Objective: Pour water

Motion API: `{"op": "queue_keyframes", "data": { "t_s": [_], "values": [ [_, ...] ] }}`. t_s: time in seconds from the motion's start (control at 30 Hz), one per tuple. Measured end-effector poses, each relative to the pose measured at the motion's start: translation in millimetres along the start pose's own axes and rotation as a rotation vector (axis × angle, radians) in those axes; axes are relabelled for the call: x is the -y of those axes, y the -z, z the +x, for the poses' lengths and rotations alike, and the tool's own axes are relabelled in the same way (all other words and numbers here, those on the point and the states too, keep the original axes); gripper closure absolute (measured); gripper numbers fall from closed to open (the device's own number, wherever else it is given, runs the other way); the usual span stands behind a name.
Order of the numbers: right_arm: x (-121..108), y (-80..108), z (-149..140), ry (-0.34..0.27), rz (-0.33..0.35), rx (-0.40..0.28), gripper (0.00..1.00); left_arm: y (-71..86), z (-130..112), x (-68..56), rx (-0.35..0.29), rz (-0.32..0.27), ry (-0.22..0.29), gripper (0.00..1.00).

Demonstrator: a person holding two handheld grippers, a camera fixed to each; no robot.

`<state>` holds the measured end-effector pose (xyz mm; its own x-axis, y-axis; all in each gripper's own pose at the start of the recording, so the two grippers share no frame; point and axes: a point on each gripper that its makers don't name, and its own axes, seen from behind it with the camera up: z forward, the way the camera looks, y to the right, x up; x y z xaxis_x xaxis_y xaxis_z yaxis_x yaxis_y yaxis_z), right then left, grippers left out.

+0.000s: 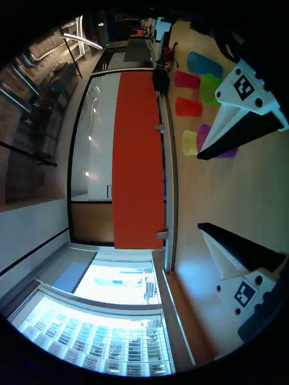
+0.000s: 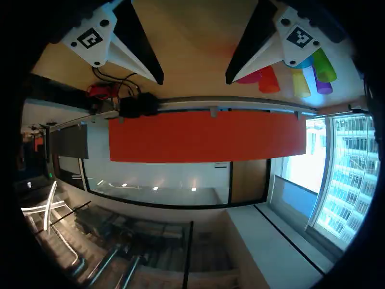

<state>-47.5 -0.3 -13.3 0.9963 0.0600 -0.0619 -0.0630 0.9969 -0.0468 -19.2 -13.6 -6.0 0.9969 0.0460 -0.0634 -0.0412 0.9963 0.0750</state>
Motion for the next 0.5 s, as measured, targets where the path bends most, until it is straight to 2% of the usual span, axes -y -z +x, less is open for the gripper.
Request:
{"op": "queue_keyframes", "data": {
  "t_s": [0.5],
  "values": [
    [-3.2, -2.0, -10.7, 0.016, -0.006, 0.031, 0.00, -0.1, 0.3, 0.5, 0.000, 0.000, 0.000, 0.03]
  ]
}}
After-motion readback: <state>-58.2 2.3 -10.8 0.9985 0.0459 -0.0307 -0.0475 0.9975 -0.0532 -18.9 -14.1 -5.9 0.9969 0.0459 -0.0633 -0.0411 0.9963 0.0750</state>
